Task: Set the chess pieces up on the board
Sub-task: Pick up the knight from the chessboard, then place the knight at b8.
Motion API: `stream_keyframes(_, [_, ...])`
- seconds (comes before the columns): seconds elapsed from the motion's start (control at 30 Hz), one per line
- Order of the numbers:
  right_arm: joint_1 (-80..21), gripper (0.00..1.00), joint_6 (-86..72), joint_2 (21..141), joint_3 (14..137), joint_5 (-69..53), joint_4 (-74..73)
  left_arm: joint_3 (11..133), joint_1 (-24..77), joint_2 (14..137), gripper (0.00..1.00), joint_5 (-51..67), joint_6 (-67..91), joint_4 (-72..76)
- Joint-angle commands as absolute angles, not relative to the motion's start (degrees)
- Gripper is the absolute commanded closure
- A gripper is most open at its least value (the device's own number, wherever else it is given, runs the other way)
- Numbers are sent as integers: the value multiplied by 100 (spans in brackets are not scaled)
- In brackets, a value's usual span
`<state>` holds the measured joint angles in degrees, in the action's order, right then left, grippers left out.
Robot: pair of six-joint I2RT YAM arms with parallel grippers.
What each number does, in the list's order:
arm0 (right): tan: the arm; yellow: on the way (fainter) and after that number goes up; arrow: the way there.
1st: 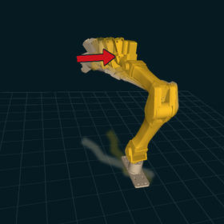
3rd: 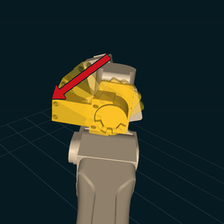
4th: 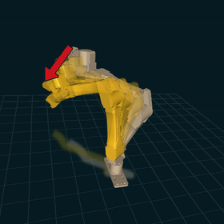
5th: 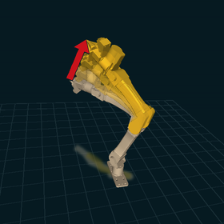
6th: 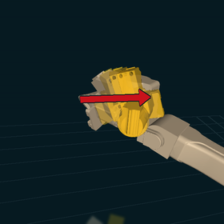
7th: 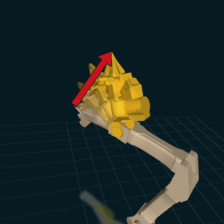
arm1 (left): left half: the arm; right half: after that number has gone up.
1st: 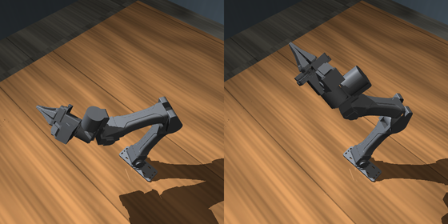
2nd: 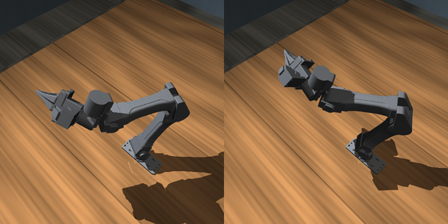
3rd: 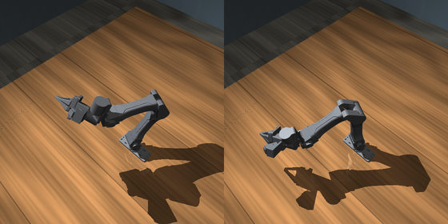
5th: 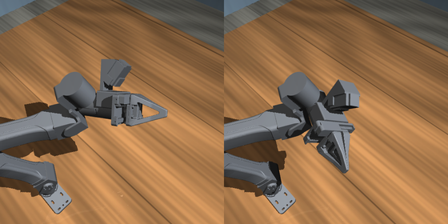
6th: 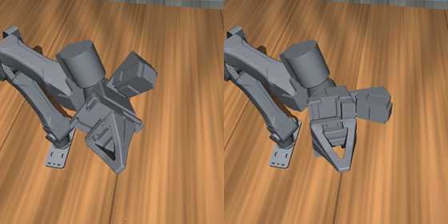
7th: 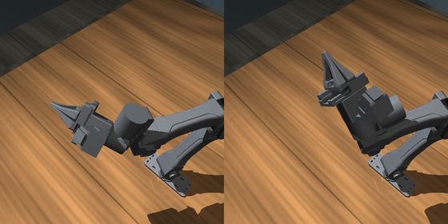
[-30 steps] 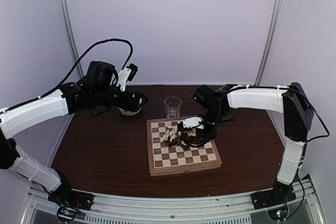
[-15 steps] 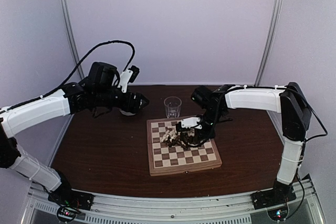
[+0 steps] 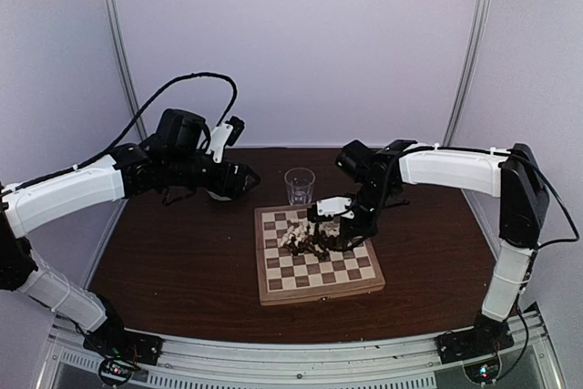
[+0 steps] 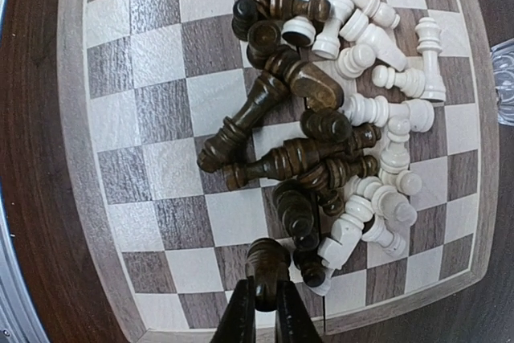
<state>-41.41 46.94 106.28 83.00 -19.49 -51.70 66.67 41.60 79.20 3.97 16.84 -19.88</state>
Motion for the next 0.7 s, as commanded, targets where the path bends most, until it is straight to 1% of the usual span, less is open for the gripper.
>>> stream_keyframes(0.0, [-4174,100,4513,10100,8154,-2151,-5332,6768,4143,7979,18,491,1661,-1931])
stream_keyframes(0.17, [-4166,100,4496,9570,7579,-2013,-5235,6770,4148,8038,18,487,1666,-1941])
stream_keyframes(0.43, [-4166,100,4170,8280,5880,-1873,-4312,6785,4143,8079,18,472,1640,-1967])
stream_keyframes(0.67, [-4157,100,4097,7982,5259,-1696,-3824,6794,4148,8108,18,336,1583,-1988])
